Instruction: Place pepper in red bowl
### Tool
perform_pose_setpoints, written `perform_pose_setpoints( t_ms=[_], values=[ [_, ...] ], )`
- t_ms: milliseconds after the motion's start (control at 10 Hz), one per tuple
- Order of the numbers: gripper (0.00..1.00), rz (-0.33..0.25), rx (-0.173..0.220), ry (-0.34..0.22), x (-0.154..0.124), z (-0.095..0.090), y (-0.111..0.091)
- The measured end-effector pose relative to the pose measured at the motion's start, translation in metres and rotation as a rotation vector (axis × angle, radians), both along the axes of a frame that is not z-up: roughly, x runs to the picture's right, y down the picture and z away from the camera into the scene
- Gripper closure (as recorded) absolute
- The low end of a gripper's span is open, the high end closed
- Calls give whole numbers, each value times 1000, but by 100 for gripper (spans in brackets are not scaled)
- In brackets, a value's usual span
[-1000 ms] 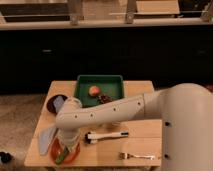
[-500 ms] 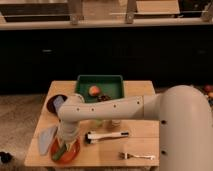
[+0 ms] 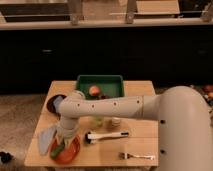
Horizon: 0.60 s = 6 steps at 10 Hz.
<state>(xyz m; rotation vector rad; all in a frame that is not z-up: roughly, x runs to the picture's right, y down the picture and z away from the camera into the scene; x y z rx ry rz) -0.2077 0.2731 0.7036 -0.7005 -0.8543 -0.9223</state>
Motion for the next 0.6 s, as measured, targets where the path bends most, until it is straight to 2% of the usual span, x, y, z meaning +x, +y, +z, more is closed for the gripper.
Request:
perform_pose_setpoints(
  t_ms=[200,600],
  values=[
    [89,-1,-11,-12,0,0,-1],
    [51,0,-31,-31,2,-2,-2]
  ],
)
